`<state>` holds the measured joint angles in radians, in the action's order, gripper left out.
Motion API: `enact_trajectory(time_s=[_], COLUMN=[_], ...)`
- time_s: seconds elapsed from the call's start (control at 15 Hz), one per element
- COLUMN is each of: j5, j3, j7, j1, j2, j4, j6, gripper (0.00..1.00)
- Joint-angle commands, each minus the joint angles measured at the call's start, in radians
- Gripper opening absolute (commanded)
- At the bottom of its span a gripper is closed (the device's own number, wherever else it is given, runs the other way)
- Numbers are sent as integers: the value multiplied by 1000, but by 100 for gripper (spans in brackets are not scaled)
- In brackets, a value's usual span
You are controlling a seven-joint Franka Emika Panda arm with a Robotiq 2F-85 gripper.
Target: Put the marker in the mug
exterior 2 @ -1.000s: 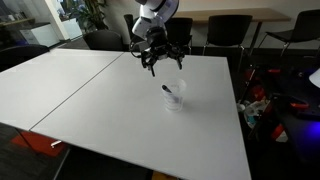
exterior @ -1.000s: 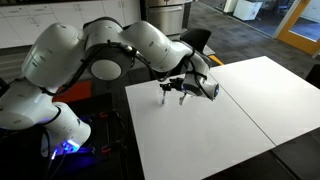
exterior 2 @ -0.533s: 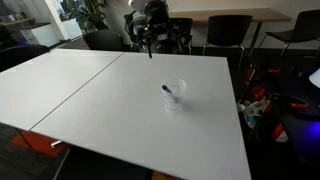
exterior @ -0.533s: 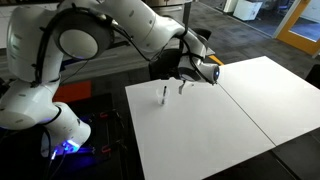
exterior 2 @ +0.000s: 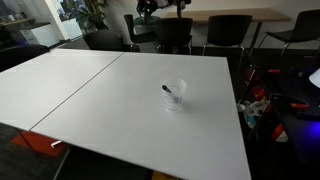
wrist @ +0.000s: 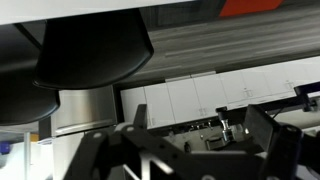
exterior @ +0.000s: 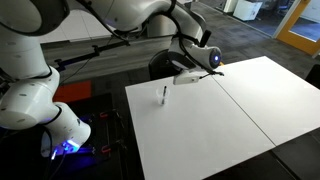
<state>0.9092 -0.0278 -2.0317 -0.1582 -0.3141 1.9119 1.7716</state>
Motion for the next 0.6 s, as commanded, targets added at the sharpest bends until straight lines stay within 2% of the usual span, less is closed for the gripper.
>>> enact_trajectory(time_s=[0.0, 0.33, 0.4, 0.53], j5=[-7, -6, -2, -2], j3=[50, 71, 62, 62], j7=[163, 357, 283, 318], j1=[27, 42, 20, 23], j2=[101, 135, 89, 94], j4=[78, 121, 69, 81], j6=[78, 255, 180, 219], gripper=[100, 100, 100, 100])
